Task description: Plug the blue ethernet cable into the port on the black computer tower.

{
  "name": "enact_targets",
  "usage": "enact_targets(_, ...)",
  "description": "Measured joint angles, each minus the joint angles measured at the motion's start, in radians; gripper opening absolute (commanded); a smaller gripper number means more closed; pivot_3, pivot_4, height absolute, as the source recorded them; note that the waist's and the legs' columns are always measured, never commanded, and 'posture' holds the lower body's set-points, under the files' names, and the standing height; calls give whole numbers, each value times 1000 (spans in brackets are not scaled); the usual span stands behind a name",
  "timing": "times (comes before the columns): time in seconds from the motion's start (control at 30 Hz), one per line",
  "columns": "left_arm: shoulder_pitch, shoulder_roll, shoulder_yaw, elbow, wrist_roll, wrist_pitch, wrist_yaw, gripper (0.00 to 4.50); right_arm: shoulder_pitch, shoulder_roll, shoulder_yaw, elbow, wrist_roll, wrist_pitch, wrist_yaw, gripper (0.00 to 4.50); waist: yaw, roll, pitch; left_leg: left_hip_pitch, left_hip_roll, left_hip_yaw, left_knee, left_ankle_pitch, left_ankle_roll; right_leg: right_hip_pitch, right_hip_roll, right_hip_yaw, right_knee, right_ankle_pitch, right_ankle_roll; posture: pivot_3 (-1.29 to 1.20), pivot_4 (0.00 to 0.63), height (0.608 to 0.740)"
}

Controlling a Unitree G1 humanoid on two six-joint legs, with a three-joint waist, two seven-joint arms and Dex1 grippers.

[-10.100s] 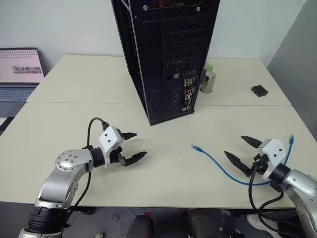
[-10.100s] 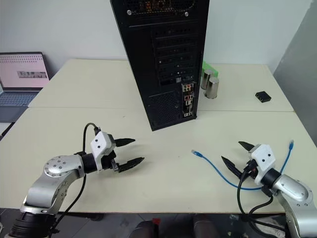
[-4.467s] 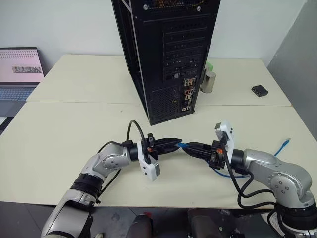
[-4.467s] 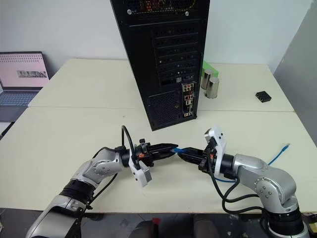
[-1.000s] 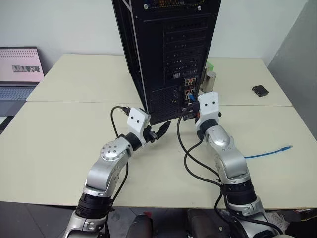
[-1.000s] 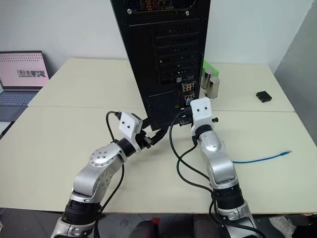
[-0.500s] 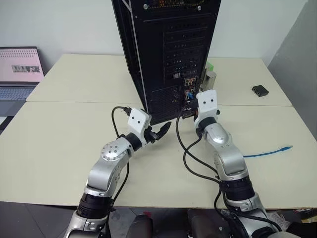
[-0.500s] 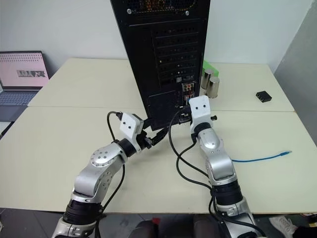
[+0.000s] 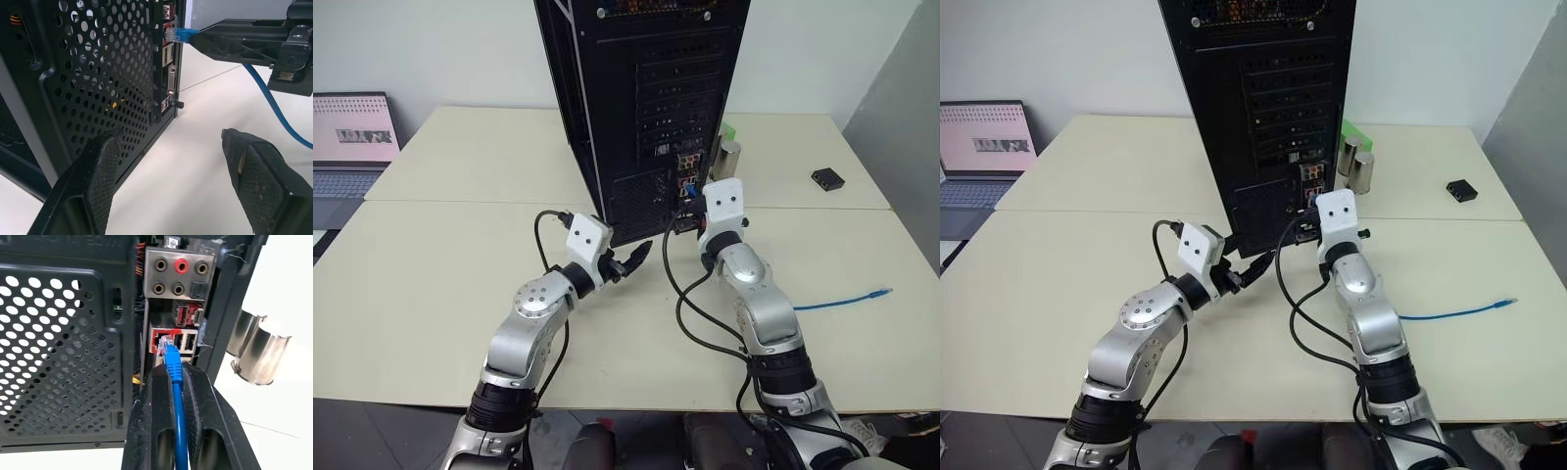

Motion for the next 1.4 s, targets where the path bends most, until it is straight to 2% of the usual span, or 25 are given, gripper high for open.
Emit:
enact_targets(0.5, -1, -4, 0, 1, 0, -12, 0, 3465, -11, 22, -14, 2, 18, 11, 21, 0, -2, 0, 0, 0, 0, 0, 0, 0, 0, -1, 0, 0, 0, 0, 0, 0, 150, 740)
enact_targets(1.07, 0, -7, 0, 2, 1, -15, 1, 3465, -21, 5, 27, 9, -23, 10, 43, 0, -8, 0, 0, 0, 0, 0, 0, 0, 0, -1, 0, 1, 0, 0, 0, 0, 150, 740)
enact_targets(1.4, 0, -14, 0, 2, 1, -16, 1, 3465, -44, 76, -30, 11, 26, 64, 34, 0, -17, 0, 0, 0, 0, 0, -1, 0, 0, -1, 0, 1, 0, 0, 0, 0, 150, 740)
